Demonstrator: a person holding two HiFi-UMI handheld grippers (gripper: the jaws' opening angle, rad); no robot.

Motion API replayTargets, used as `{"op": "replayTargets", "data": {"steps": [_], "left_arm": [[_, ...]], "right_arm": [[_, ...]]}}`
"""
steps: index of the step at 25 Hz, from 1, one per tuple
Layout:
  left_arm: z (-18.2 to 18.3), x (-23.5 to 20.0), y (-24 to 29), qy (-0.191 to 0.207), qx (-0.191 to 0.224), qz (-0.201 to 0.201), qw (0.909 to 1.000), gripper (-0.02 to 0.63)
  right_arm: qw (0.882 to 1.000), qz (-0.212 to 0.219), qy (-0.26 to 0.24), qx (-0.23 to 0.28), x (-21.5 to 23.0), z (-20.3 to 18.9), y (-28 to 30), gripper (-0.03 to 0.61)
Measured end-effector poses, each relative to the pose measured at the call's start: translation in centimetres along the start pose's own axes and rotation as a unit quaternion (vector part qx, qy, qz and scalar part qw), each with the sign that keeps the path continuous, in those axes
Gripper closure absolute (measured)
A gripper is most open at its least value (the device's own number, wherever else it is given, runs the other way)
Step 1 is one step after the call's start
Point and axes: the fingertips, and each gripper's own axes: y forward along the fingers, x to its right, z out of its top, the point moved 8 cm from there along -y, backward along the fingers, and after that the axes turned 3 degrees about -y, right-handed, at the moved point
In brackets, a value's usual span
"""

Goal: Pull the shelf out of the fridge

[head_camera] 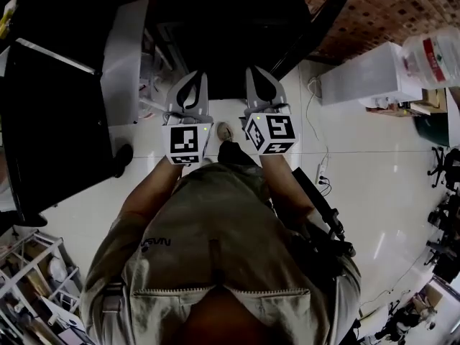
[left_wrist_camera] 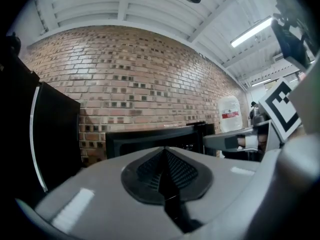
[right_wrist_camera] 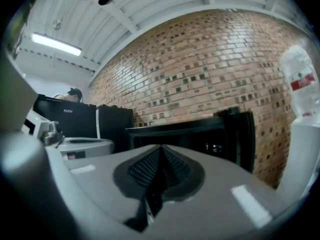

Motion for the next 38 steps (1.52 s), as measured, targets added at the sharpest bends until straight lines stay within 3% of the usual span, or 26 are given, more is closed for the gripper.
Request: {"op": "replayTargets", "data": {"steps": [7,12,16,20,23,25,30,38], "left_arm": [[-4.7,-1.1,7.4,-0.013,-0.054,0.011,0.9984,0.607],[-6.8,-2.9,10.5,-0.010,-0.093,0.022,0.9954,0.607],[-7.6,-3.9,12.3,0.006,-0.117,0.033,0.9925,0.607],[-8.1,-4.5,13.1,0.018,-0.133,0.032,0.9904,0.607],[-8.2,-4.9,13.6,0.027,-0.139,0.030,0.9894,0.607],[-8.1,-5.1,13.9,0.028,-0.141,0.028,0.9893,0.607],[-8.2,-5.7,15.5,0.018,-0.142,0.029,0.9893,0.607],[-8.0,-6.6,17.3,0.009,-0.145,0.033,0.9889,0.607]], "right_arm": [[0.993,0.007,0.113,-0.026,4.3,-5.5,7.0,0.575],[0.972,0.009,0.234,-0.035,6.6,-9.0,11.6,0.551],[0.935,-0.006,0.355,-0.025,8.6,-11.0,14.6,0.523],[0.882,-0.017,0.470,-0.003,9.6,-12.9,17.1,0.471],[0.849,-0.007,0.528,0.017,9.7,-13.6,18.8,0.465],[0.836,-0.002,0.547,0.026,9.9,-13.6,19.7,0.465],[0.828,-0.006,0.560,0.035,10.5,-13.8,21.7,0.465],[0.802,-0.008,0.594,0.059,11.3,-14.1,24.1,0.470]]}}
